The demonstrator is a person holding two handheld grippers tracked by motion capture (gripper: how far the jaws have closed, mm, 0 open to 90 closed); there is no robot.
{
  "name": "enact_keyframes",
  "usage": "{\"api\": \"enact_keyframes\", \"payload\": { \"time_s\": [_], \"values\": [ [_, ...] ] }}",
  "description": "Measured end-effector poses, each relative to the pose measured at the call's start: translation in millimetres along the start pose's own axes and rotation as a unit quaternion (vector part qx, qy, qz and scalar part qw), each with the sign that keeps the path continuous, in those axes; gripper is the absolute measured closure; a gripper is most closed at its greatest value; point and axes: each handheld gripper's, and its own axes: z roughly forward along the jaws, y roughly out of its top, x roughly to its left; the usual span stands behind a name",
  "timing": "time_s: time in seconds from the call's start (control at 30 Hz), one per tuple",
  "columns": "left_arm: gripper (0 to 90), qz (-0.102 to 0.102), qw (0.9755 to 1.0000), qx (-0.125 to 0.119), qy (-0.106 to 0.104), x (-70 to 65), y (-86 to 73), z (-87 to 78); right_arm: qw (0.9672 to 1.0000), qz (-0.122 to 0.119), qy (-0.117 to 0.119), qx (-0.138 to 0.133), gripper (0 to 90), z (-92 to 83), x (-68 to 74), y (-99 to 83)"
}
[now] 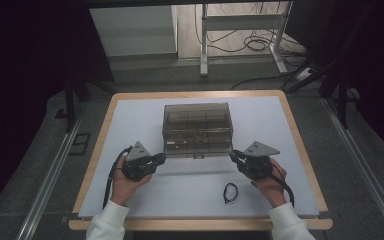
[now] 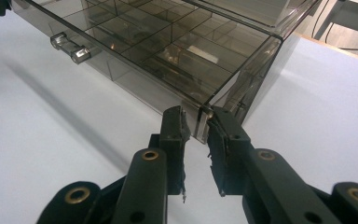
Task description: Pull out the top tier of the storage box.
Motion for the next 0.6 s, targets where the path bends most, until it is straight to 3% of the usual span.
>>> {"api": "enact_keyframes", "payload": {
  "time_s": [0.4, 0.6],
  "values": [
    [78.7, -0.007, 1.0000, 0.000, -0.007, 2.4, -2.9, 1.3, 0.9997, -0.021, -0.008, 0.001, 73.4, 1.2, 2.9, -0.7],
    [72.1, -0.009, 0.9999, -0.005, -0.008, 3.7, -3.2, 0.5, 0.9997, -0.024, -0.005, 0.001, 68.7, 1.8, 3.1, -0.1]
  ]
}}
